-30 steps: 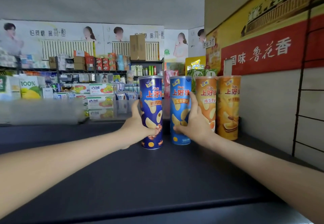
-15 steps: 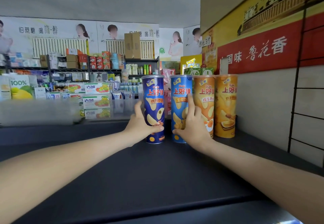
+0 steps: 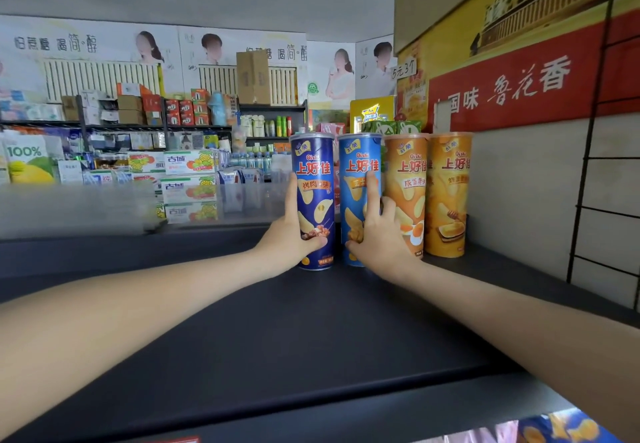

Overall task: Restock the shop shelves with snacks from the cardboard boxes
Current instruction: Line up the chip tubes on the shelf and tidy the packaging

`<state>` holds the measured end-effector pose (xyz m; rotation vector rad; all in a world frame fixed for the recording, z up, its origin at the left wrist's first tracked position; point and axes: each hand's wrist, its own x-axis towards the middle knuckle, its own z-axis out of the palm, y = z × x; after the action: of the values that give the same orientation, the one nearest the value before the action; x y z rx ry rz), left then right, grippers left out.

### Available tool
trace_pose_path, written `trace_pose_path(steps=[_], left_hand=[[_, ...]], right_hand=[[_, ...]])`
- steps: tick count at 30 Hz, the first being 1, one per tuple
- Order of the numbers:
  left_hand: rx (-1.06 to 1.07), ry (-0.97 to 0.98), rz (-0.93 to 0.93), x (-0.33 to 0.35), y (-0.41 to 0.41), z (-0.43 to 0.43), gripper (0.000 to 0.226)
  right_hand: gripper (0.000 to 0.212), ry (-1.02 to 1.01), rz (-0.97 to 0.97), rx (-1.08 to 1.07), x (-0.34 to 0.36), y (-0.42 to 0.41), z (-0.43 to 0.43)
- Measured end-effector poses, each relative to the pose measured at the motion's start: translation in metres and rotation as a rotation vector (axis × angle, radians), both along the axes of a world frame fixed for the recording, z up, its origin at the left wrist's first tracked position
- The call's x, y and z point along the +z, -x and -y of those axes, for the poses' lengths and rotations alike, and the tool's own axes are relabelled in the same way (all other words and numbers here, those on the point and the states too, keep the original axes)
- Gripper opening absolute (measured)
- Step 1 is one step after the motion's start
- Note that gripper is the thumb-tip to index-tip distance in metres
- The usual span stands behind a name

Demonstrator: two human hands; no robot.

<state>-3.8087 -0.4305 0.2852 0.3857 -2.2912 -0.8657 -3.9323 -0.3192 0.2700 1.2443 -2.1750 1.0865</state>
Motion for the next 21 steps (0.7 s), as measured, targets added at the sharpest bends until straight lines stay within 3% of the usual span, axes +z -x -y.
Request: trace_pose_path(steps=[6, 11, 15, 19, 21], left_hand=[[0.040, 0.019, -0.004, -0.001, 0.005, -0.004, 0.110], [0.108, -0.081, 0.018, -0.003, -0.003, -0.017, 0.108], [0.220, -0.137, 0.121, 0.006, -0.030, -0.045, 0.103], [0.358, -0.157, 0.131, 0.014, -0.081, -0.089, 0.072], [0.412, -0.167, 0.055, 0.010, -0.111, -0.111, 0.050]], right_hand=[[0.115, -0.010, 0.035, -0.034, 0.003, -0.009, -0.004], [0.105, -0.121, -0.071, -0.163, 0.010, -0.029, -0.020], [0.084, -0.112, -0.052, -0.073, 0.012, -0.059, -0.037], [0.047, 0.064, 0.033, 0.093, 0.009, -0.098, -0.049], [0.040, 0.132, 0.104, 0.193, 0.004, -0.125, -0.056]])
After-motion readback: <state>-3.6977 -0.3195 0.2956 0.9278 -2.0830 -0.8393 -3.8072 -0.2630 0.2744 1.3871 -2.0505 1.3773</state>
